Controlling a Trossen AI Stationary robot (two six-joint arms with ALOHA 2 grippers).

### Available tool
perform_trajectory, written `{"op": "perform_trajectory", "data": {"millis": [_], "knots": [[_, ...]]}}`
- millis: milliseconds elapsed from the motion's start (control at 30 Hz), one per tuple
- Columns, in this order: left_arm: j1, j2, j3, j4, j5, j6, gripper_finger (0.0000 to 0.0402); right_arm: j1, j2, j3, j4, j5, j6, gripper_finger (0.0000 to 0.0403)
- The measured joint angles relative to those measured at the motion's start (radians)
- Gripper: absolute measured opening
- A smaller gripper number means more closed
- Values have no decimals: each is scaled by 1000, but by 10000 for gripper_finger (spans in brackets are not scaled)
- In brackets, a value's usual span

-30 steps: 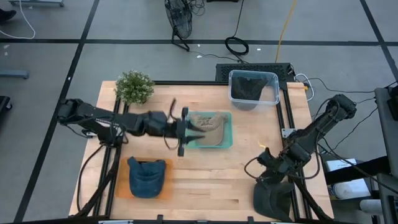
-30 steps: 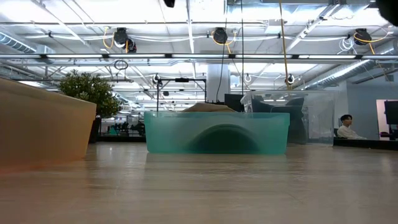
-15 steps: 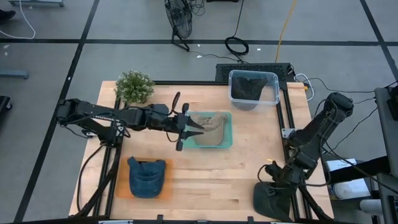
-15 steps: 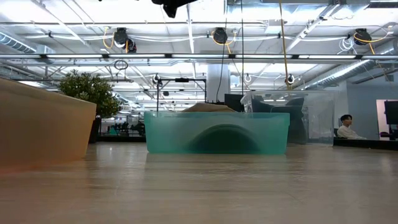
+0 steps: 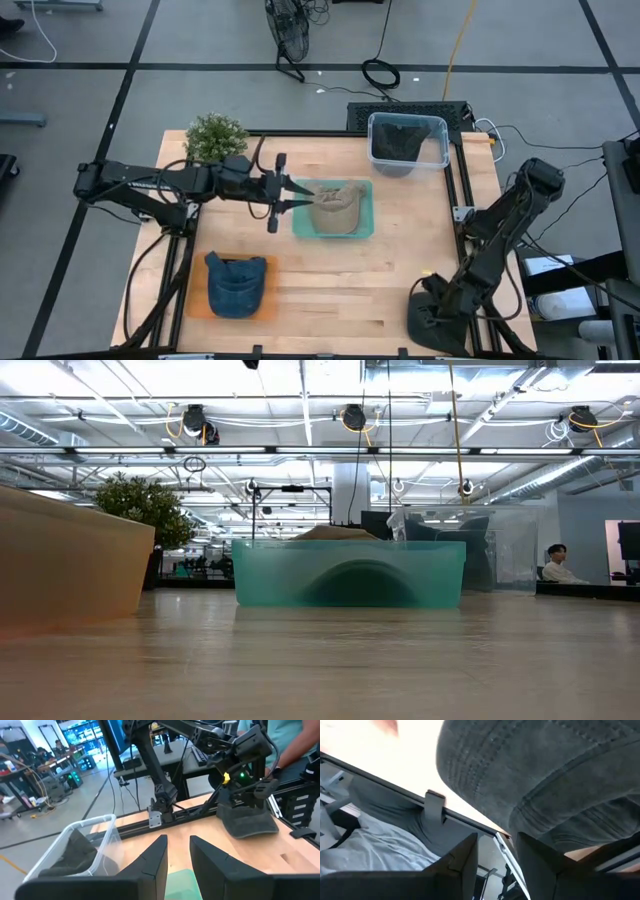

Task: Pick & Place hat
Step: Put the black cap into the transparent bin

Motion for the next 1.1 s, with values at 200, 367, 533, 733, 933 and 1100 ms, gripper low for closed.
{"op": "perform_trajectory", "data": {"millis": [200,367,533,733,933,1100], "knots": [[5,0,0,2,0,21,93,21,19,0,4,-23,6,126],[13,0,0,1,0,20,93,21,19,0,-3,-118,18,126],[13,10,0,-7,1,12,93,21,19,0,-77,-76,5,126],[13,10,0,-30,1,-13,93,22,19,0,-75,-49,-6,126],[13,10,0,-46,2,-36,93,38,19,-2,-116,-49,-10,126],[13,10,0,-53,2,-42,93,46,18,-52,-26,17,-10,126]]}}
